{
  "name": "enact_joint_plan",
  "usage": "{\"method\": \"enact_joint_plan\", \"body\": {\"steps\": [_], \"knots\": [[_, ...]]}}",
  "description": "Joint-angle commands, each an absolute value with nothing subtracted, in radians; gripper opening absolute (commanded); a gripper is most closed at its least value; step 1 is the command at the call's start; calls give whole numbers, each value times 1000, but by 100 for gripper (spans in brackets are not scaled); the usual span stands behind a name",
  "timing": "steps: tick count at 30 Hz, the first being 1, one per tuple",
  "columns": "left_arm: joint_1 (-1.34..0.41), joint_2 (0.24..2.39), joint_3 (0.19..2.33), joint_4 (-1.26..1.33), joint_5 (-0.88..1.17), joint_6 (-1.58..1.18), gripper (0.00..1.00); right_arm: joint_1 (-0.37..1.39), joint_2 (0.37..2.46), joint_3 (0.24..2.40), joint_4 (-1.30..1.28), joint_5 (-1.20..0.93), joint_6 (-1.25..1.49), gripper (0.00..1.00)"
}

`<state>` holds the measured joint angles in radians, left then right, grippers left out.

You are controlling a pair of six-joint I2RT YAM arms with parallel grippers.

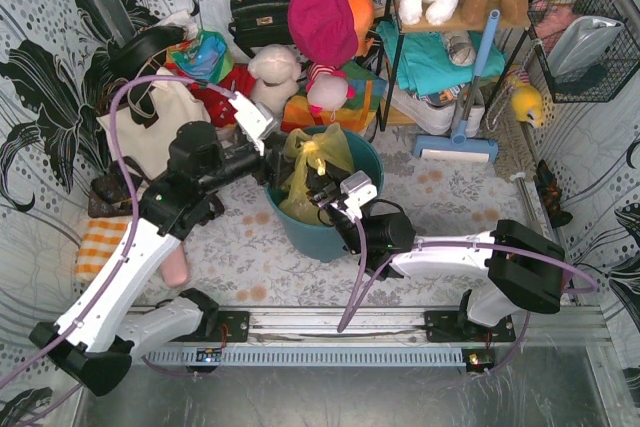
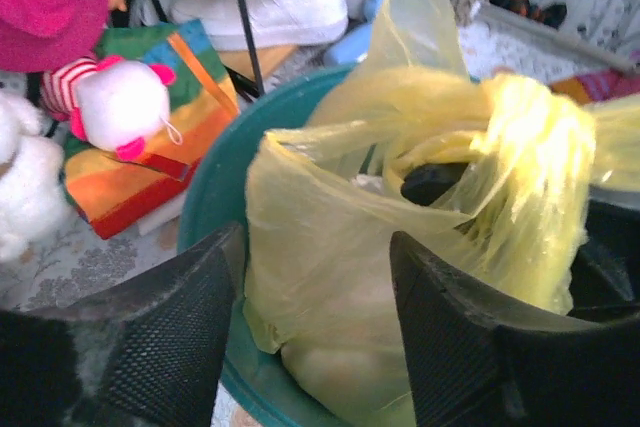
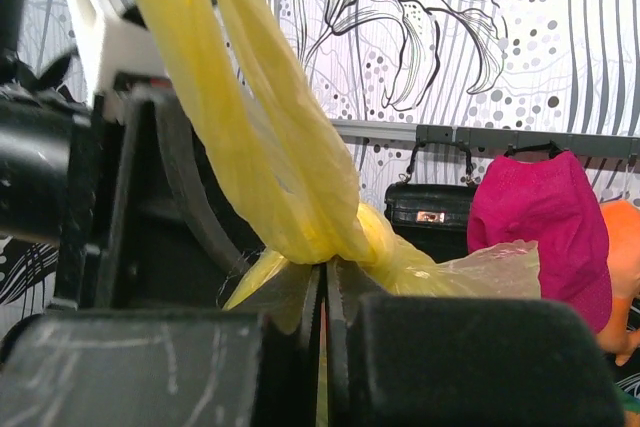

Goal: Tie the trash bag

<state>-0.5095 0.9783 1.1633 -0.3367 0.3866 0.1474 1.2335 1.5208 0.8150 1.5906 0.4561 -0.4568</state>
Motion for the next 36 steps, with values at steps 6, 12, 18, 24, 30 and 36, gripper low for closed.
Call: {"method": "enact_joint_plan", "body": {"steps": [6,12,18,24,30,36], "knots": [[-505,1006,1175,-340,708,209,17,1236,1513,821,1698,449,-439,0],[-504,992,1163,-335,857,206,0,1235,1543,847,1692,458,-471,0],[-504,981,1153,-347,910,201,0,1235,1572,867,1692,472,-497,0],[-505,962,1130,-314,969,170,0,1234,1637,923,1690,476,-552,0],[-506,964,1100,-309,989,153,0,1227,1662,972,1690,471,-549,0],[-506,971,1057,-289,998,127,0,1213,1651,982,1690,457,-522,0]]}}
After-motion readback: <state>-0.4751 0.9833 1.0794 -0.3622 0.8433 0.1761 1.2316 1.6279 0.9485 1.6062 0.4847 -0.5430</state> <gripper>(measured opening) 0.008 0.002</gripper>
